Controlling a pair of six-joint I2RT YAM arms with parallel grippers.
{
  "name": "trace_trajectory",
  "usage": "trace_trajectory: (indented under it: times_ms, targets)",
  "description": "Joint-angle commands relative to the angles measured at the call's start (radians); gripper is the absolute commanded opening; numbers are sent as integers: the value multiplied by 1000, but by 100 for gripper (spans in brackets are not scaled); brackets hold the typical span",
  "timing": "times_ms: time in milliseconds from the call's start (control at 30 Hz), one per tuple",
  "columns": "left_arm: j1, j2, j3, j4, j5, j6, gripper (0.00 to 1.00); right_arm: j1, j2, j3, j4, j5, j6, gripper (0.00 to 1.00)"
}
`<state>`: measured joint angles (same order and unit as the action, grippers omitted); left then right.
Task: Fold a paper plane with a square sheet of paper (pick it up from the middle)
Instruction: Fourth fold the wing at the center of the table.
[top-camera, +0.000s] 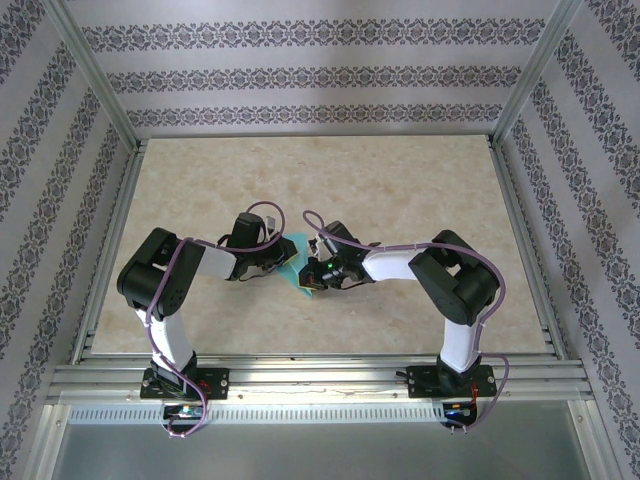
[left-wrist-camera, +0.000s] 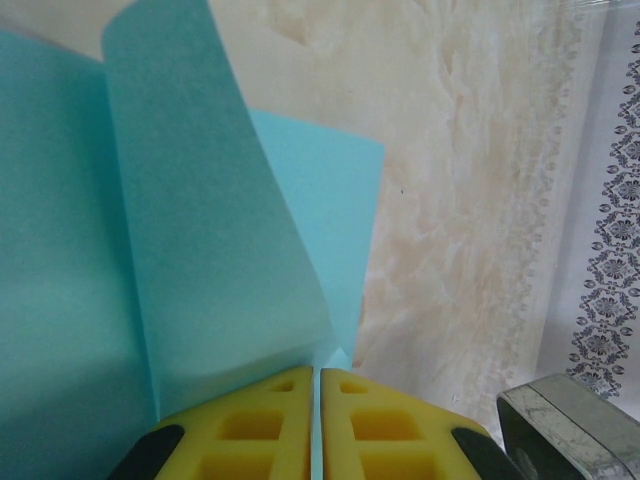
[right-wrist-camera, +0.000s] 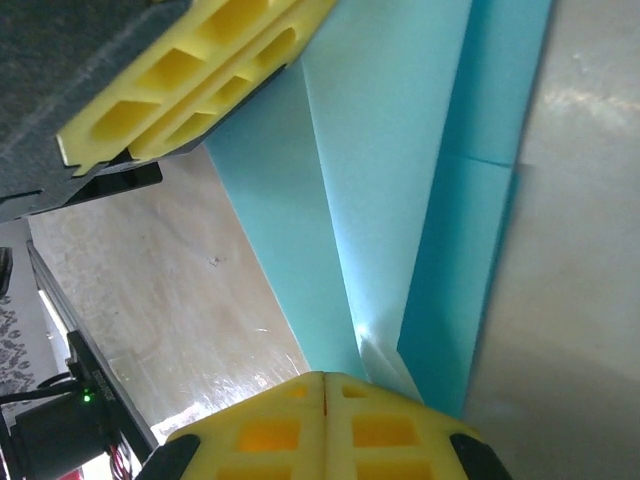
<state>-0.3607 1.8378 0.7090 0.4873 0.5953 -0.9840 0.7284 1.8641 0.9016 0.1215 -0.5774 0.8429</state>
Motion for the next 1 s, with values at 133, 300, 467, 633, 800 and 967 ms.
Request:
trace_trajectory:
  times_ms: [133, 300, 467, 633, 800, 967]
  targets:
    - [-9, 26, -36, -20, -5, -15, 12, -3, 2, -51, 63, -32, 41, 0]
    - [-10, 27, -39, -17, -8, -18, 12, 0, -14, -79, 72, -30, 51, 0]
    - [-10, 33, -43, -6, -6, -25, 12, 10, -14, -112, 108, -40, 72, 0]
    - [-10, 33, -48, 3, -11, -31, 11, 20, -44, -133, 109, -37, 74, 1]
    - [-9, 33, -51, 7, -11, -33, 12, 31, -65, -159, 122, -36, 82, 1]
    - [-10, 35, -51, 5, -9, -31, 11, 37, -77, -180, 140, -22, 97, 1]
